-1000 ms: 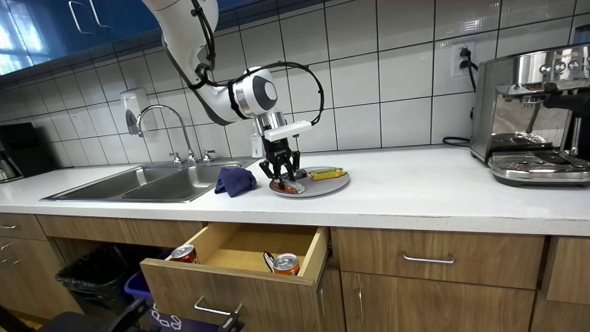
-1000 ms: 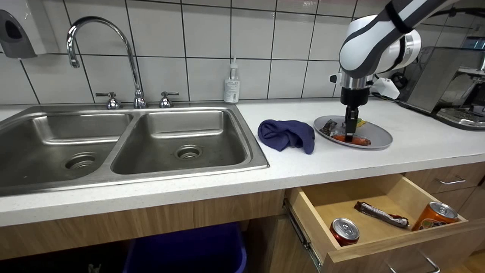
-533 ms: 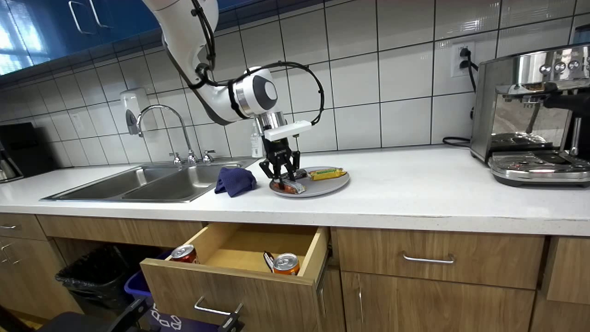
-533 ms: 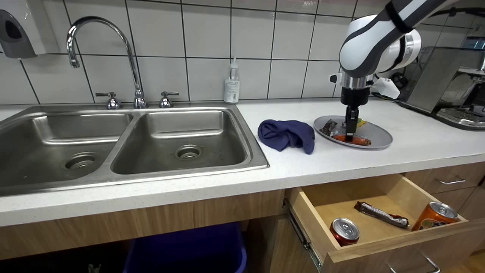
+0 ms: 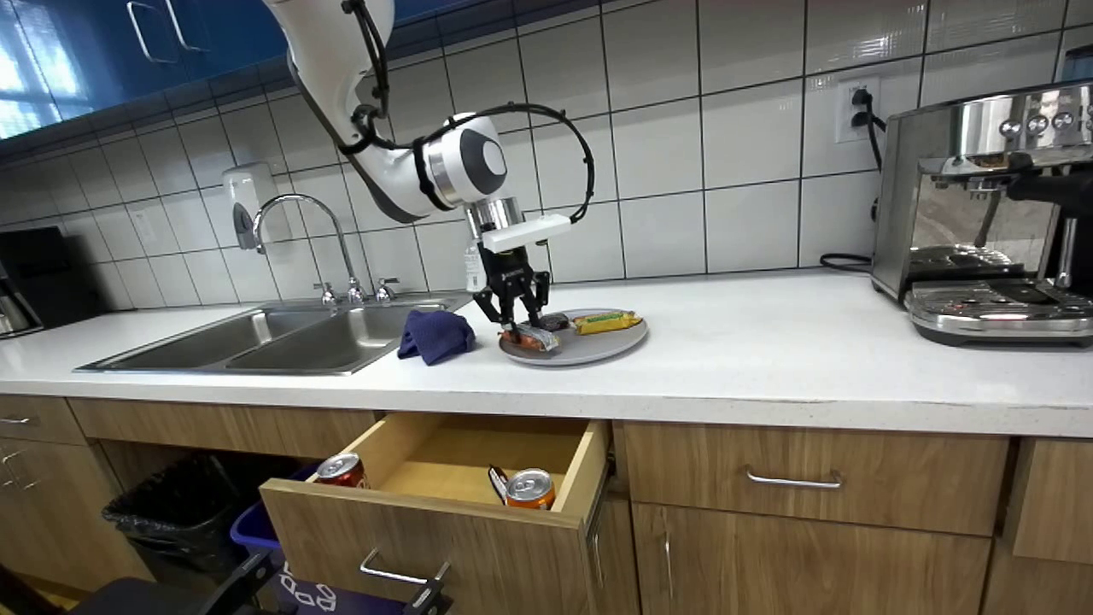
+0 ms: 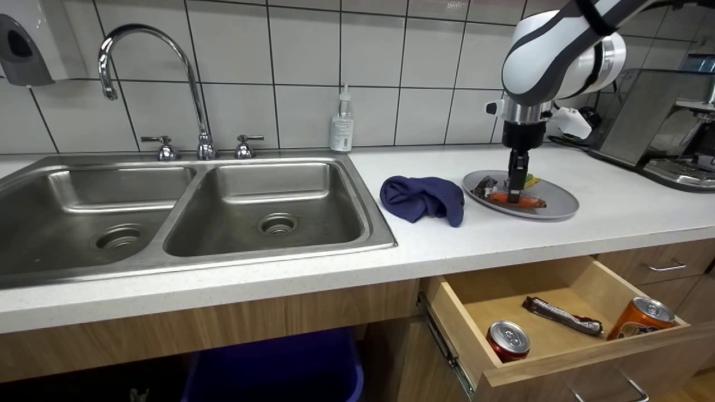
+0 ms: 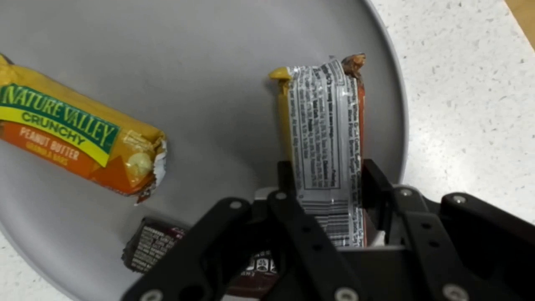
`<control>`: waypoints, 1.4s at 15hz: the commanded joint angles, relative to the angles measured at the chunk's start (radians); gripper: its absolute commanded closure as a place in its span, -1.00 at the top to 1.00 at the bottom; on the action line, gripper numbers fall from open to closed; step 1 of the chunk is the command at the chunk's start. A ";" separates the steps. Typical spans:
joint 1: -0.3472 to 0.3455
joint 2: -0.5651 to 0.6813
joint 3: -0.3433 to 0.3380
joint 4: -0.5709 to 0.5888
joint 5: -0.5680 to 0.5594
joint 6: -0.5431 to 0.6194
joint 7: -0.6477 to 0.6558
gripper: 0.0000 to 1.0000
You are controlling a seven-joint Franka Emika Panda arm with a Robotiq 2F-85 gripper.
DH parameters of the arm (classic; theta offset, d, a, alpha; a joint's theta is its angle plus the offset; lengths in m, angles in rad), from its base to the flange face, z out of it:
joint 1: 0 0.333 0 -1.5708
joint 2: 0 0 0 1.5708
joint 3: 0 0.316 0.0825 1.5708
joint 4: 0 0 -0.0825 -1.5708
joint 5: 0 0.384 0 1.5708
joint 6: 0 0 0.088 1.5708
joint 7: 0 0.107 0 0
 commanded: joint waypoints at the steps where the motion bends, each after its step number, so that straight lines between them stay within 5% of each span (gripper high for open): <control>1: -0.022 -0.091 0.025 -0.104 0.004 0.024 0.003 -0.65; 21: 0.000 -0.424 0.008 -0.623 -0.103 0.182 -0.009 -0.65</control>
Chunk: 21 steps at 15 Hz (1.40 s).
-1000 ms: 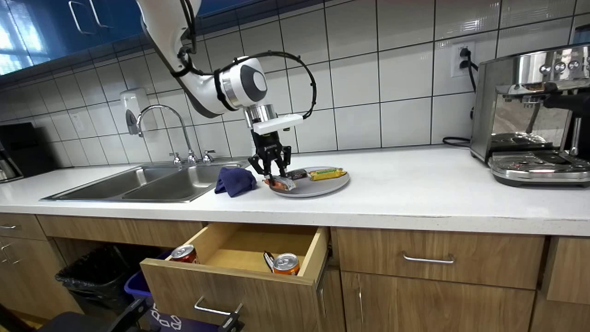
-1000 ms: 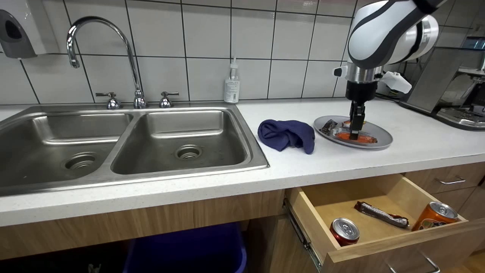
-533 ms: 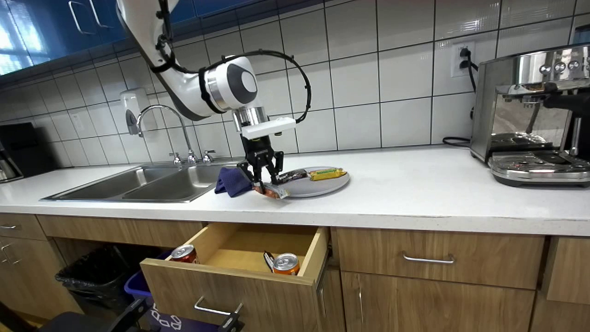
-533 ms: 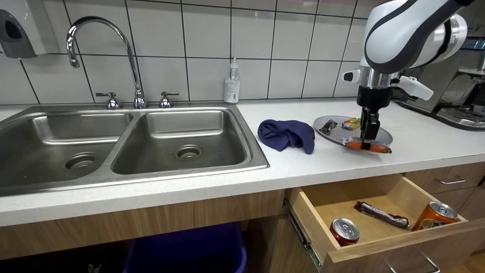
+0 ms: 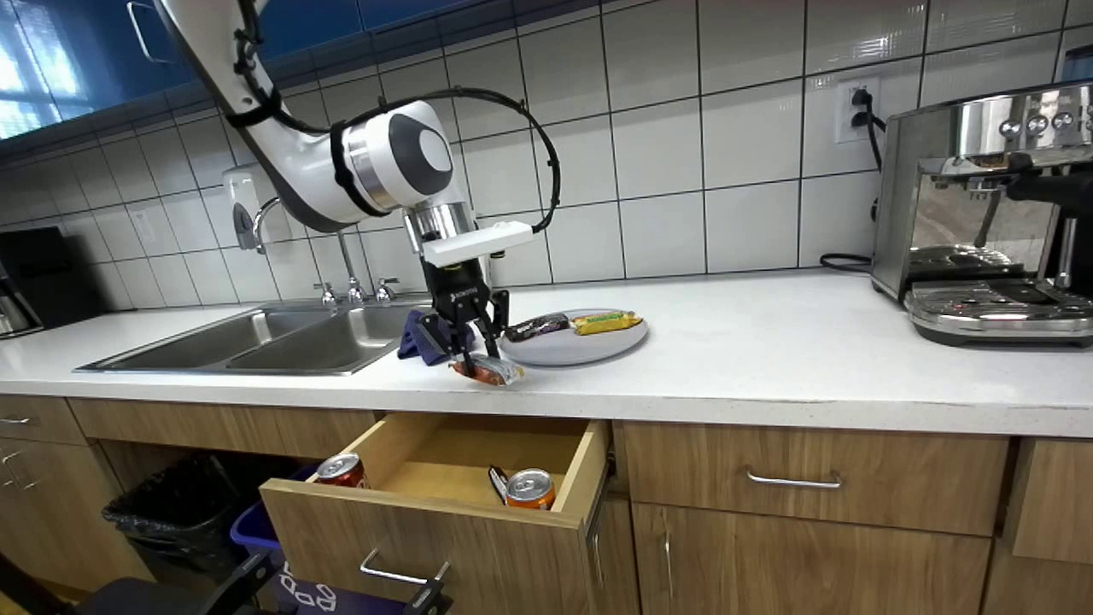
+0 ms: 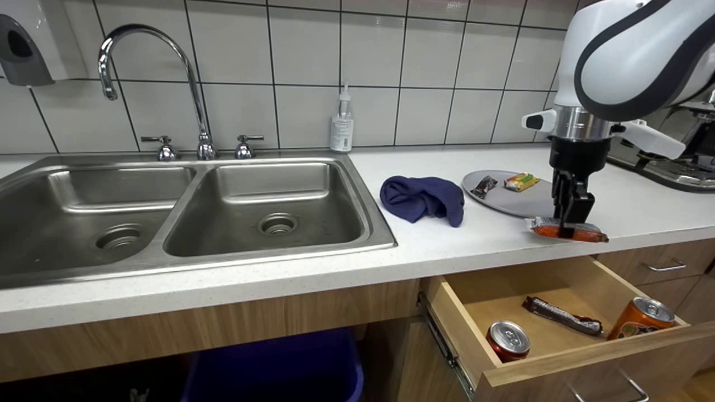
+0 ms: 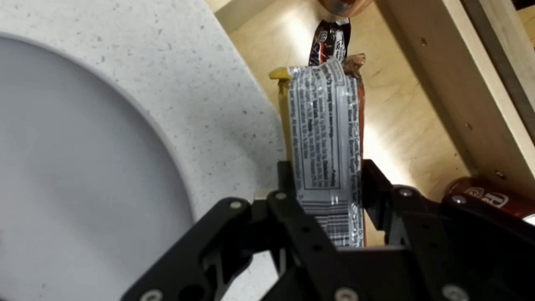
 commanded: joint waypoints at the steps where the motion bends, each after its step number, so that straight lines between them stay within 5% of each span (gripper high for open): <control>1: 0.002 -0.090 -0.002 -0.106 -0.050 0.028 -0.009 -0.65; 21: 0.030 -0.077 0.005 -0.156 -0.090 -0.005 -0.038 -0.65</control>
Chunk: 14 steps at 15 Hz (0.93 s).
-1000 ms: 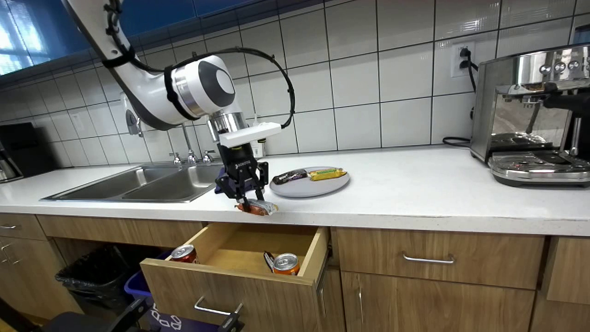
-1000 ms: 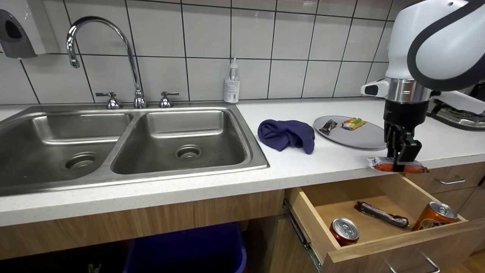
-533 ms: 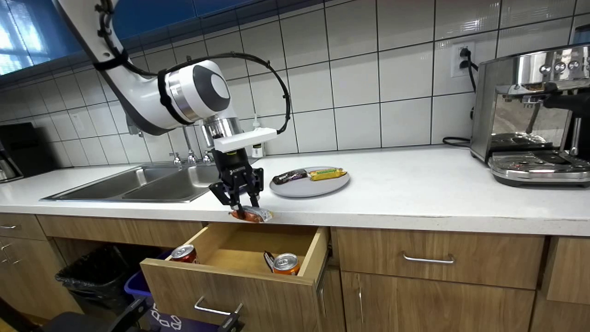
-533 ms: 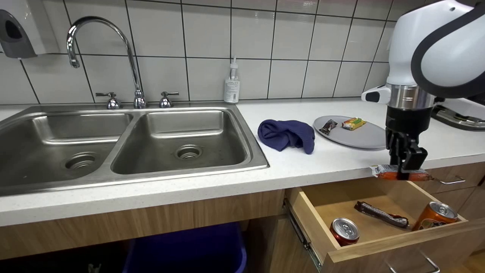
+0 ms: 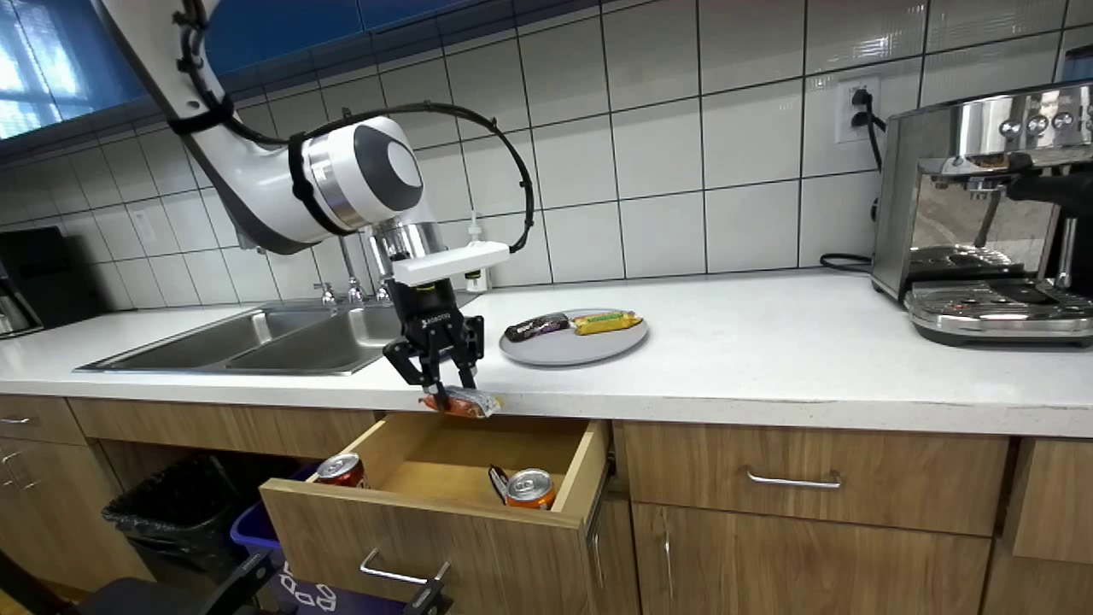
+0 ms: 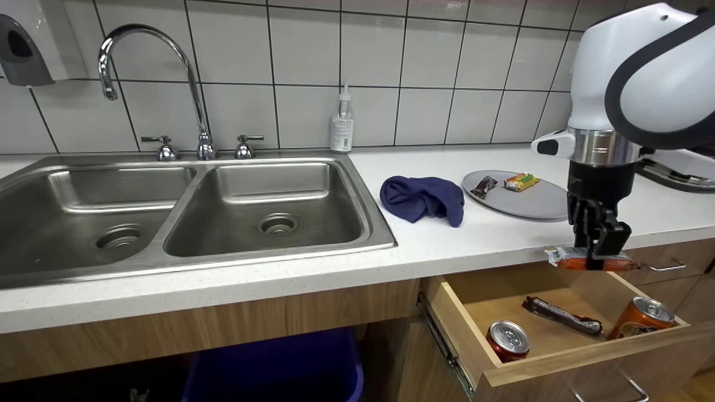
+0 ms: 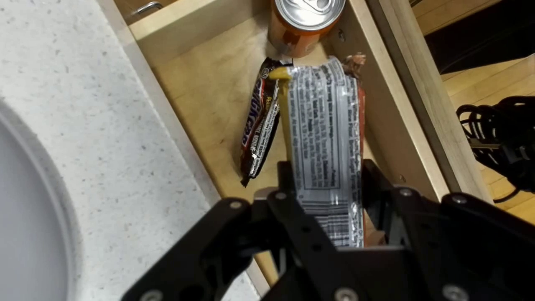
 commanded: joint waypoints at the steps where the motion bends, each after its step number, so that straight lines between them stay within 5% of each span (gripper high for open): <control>1: 0.002 0.004 0.004 0.006 -0.020 -0.012 -0.017 -0.65; 14: -0.001 0.070 0.006 0.049 -0.016 -0.008 -0.015 -0.65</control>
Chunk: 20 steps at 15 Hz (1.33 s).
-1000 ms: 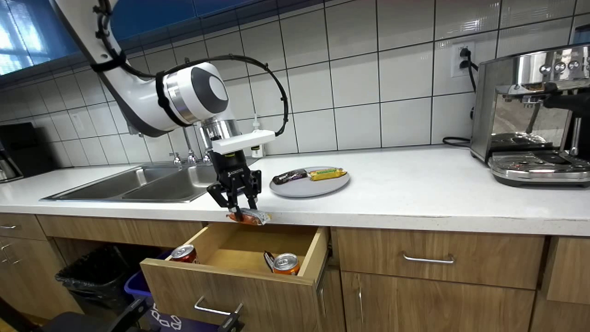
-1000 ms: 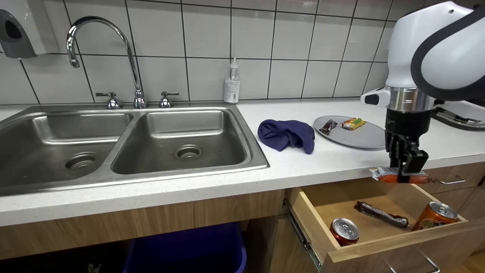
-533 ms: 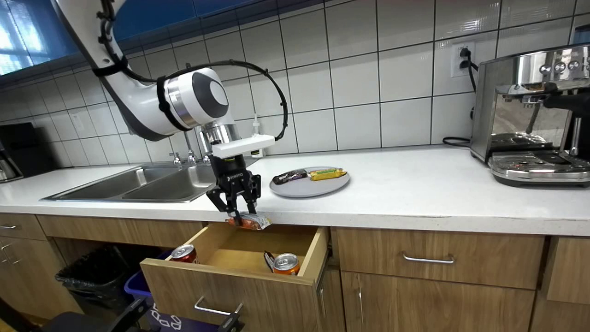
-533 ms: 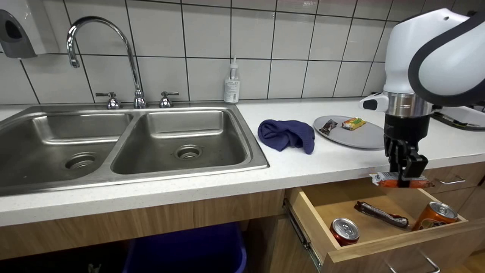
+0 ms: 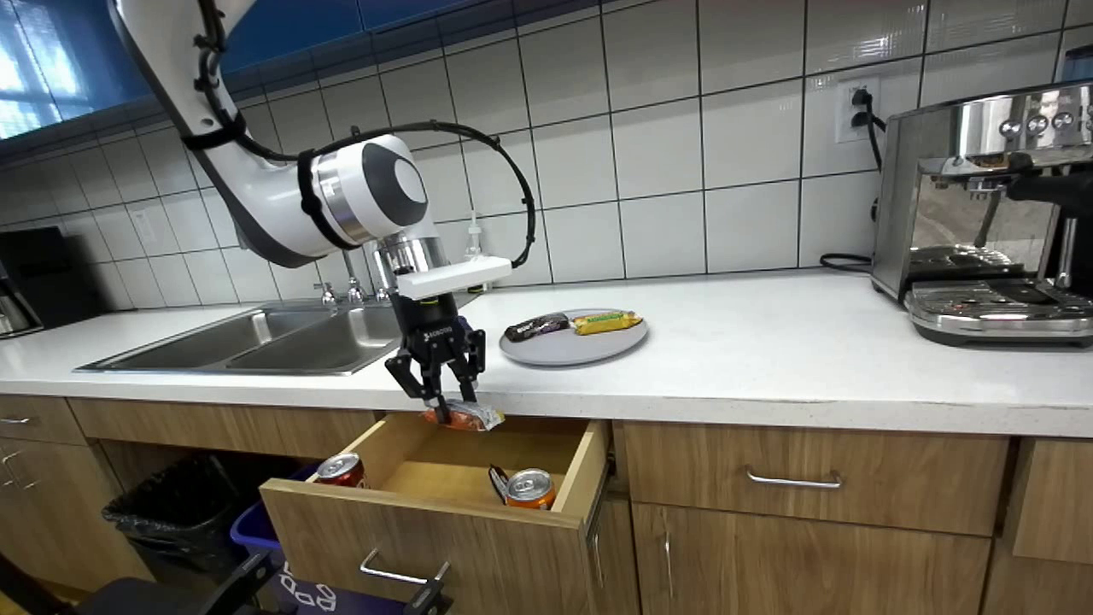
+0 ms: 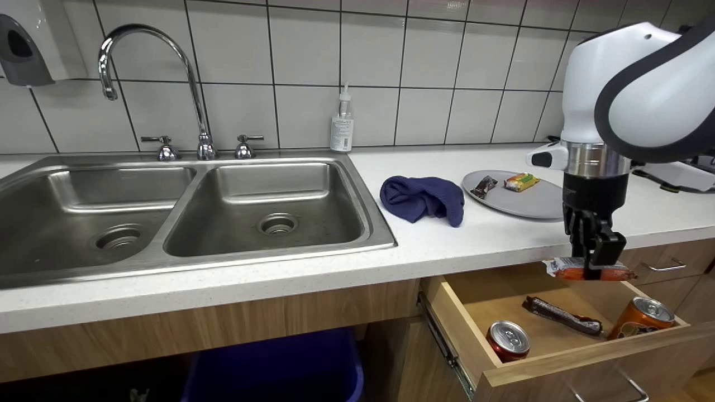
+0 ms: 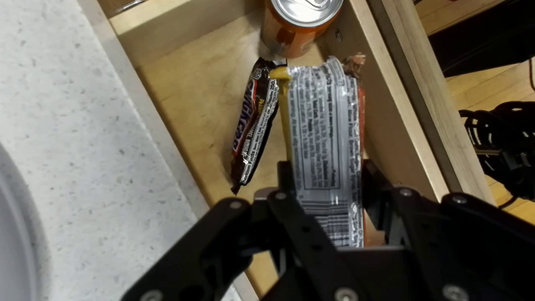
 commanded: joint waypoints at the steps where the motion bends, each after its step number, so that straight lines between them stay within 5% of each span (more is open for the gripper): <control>1: -0.004 0.019 0.006 0.032 -0.010 -0.009 -0.015 -0.43; 2: -0.004 0.021 0.006 0.035 -0.011 -0.009 -0.013 0.35; 7: -0.007 0.014 0.007 0.043 -0.003 -0.015 -0.017 0.92; 20: -0.004 0.002 0.000 0.140 0.000 -0.020 0.019 1.00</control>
